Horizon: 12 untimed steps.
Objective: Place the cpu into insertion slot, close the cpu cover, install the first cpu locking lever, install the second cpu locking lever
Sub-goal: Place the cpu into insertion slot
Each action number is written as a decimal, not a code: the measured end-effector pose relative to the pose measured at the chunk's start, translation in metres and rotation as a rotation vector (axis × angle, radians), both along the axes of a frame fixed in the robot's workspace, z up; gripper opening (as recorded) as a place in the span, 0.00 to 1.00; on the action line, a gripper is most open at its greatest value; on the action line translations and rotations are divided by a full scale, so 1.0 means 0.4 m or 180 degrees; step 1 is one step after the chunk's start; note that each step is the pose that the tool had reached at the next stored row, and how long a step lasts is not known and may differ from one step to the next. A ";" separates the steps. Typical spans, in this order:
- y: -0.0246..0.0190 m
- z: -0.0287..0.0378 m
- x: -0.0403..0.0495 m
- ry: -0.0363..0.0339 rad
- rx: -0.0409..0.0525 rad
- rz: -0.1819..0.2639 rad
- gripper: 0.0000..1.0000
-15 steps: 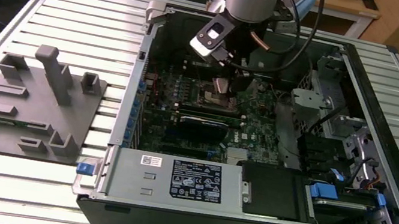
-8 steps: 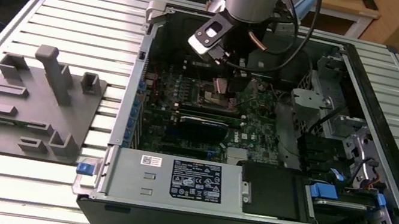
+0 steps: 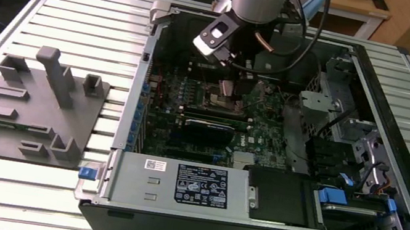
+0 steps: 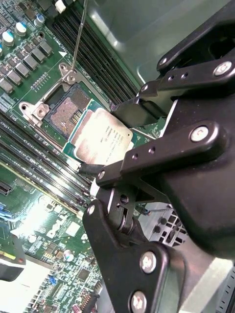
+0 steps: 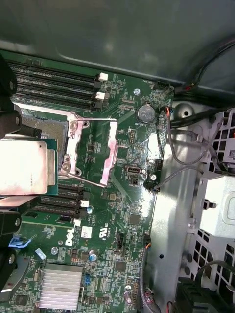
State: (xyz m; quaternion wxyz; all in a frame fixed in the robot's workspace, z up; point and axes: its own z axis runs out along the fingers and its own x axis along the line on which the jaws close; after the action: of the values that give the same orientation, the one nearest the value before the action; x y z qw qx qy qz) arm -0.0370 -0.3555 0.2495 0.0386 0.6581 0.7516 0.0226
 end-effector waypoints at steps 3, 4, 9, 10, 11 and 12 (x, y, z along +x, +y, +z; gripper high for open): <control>0.000 -0.001 0.000 0.0000 0.0000 -0.0159 0.54; 0.000 -0.001 0.000 0.0000 0.0000 -0.0214 0.54; 0.000 -0.003 0.000 0.0000 0.0000 -0.0496 0.54; 0.000 -0.003 0.000 0.0000 0.0000 -0.0516 0.54; 0.000 -0.003 0.000 0.0000 0.0000 -0.0516 0.54; 0.000 -0.003 0.000 0.0000 0.0000 -0.0517 0.54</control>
State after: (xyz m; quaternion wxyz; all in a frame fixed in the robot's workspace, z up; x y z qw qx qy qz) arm -0.0370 -0.3556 0.2485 0.0403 0.7169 0.6958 0.0194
